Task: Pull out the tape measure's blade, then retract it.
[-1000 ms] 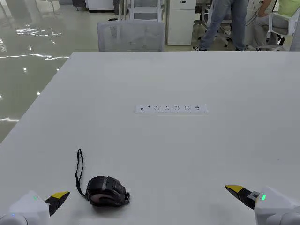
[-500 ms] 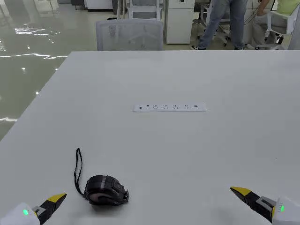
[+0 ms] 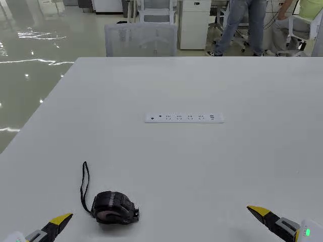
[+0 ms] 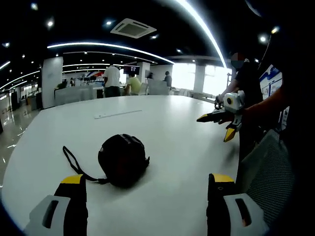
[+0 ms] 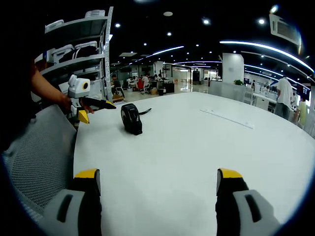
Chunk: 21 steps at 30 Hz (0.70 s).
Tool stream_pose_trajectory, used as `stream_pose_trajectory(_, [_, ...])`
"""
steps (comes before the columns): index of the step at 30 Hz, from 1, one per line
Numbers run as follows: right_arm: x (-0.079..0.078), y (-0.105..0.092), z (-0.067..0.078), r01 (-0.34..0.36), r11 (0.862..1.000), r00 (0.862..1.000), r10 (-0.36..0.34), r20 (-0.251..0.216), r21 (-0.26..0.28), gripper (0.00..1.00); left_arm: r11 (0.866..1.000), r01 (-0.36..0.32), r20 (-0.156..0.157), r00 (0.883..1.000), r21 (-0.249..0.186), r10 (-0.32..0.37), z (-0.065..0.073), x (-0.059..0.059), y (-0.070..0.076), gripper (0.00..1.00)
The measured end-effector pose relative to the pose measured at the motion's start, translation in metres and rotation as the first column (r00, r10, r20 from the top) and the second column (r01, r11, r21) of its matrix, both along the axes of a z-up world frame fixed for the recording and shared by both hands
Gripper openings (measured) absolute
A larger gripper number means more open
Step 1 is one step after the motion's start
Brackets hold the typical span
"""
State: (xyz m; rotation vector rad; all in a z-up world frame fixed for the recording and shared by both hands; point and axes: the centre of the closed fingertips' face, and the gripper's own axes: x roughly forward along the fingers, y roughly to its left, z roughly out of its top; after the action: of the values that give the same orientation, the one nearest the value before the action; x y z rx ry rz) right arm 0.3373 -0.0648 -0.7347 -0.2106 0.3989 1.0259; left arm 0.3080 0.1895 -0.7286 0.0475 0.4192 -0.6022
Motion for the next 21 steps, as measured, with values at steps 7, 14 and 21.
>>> stream_pose_trajectory(7, [0.0021, -0.0022, -0.0020, 0.018, 1.000, 1.000, -0.018, -0.012, 0.004, 1.00, 1.000, 0.006, -0.018, 1.000, -0.009, -0.007, -0.0024, 0.0006, -0.0035, 1.00])
stream_pose_trajectory(14, [0.0040, -0.0029, -0.0031, 0.021, 1.000, 1.000, -0.021, -0.010, 0.000, 1.00, 1.000, 0.009, -0.020, 1.000, -0.010, -0.009, -0.0020, 0.0023, -0.0057, 1.00])
stream_pose_trajectory(21, [0.0048, -0.0046, -0.0045, 0.025, 1.000, 1.000, -0.025, -0.011, -0.004, 1.00, 1.000, 0.010, -0.015, 1.000, 0.006, -0.010, -0.0017, 0.0057, -0.0059, 1.00])
